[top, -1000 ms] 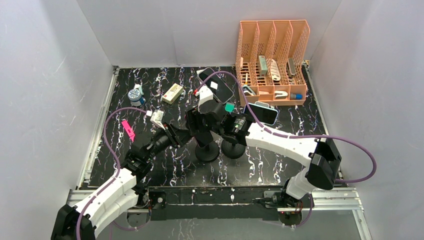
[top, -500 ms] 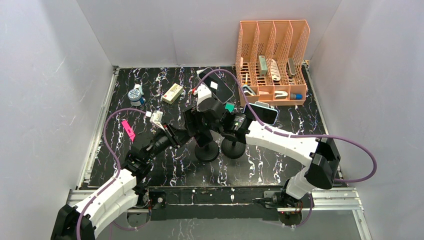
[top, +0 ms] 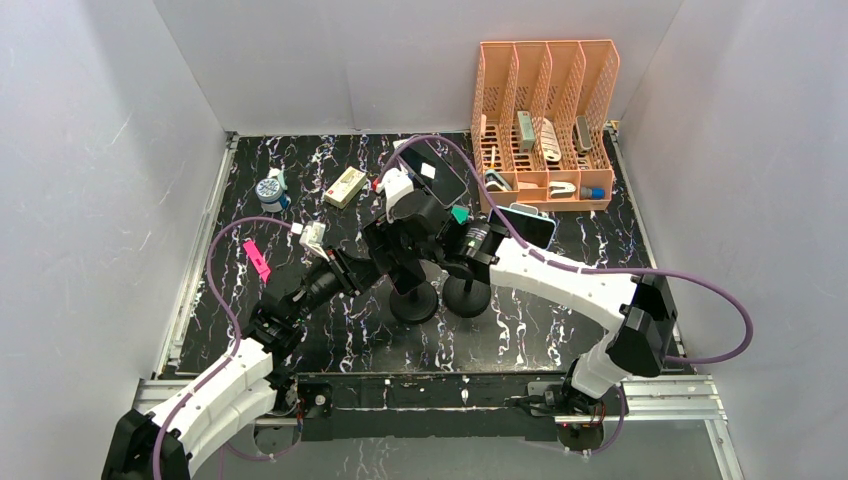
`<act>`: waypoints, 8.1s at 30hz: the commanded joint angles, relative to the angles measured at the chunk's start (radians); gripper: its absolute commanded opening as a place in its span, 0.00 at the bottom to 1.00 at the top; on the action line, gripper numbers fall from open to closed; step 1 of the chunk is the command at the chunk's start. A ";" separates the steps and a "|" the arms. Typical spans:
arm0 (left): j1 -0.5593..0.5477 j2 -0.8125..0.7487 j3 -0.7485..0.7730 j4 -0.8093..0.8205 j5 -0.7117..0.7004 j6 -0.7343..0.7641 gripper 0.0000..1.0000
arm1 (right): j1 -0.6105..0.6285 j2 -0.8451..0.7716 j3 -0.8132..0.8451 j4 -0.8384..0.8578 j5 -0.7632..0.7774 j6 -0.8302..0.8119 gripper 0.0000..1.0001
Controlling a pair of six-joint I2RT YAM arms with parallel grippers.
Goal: Remove the phone from the phone stand
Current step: Adjust the phone stand with the phone at the center of the board, then remove the phone from the phone stand, then place the phone at the center of the board.
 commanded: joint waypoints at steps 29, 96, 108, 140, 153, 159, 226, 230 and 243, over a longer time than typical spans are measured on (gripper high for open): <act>-0.023 -0.065 -0.012 -0.052 -0.084 0.034 0.00 | -0.022 0.071 0.055 -0.049 0.096 0.026 0.37; -0.029 -0.024 -0.105 0.089 -0.093 -0.093 0.00 | -0.129 -0.252 -0.189 0.268 -0.424 0.228 0.01; -0.029 -0.023 -0.036 0.031 -0.087 -0.061 0.31 | -0.129 -0.247 -0.096 0.315 -0.543 0.285 0.01; -0.030 -0.084 0.723 -0.734 0.108 0.484 0.79 | -0.129 -0.287 0.043 0.416 -0.182 0.251 0.01; -0.034 0.049 0.750 -0.647 0.075 0.505 0.70 | -0.128 -0.244 0.075 0.419 -0.137 0.314 0.01; -0.034 0.098 0.772 -0.643 0.043 0.503 0.47 | -0.129 -0.239 0.077 0.414 -0.134 0.311 0.01; -0.034 -0.041 0.741 -0.785 -0.298 0.552 0.00 | -0.096 -0.219 0.191 0.200 -0.247 0.206 0.99; -0.034 -0.088 0.735 -0.851 -0.443 0.539 0.00 | -0.096 -0.271 0.183 0.141 -0.225 0.138 0.99; -0.032 0.090 0.597 -1.046 -0.673 0.365 0.00 | -0.096 -0.653 -0.221 0.203 -0.060 -0.021 0.99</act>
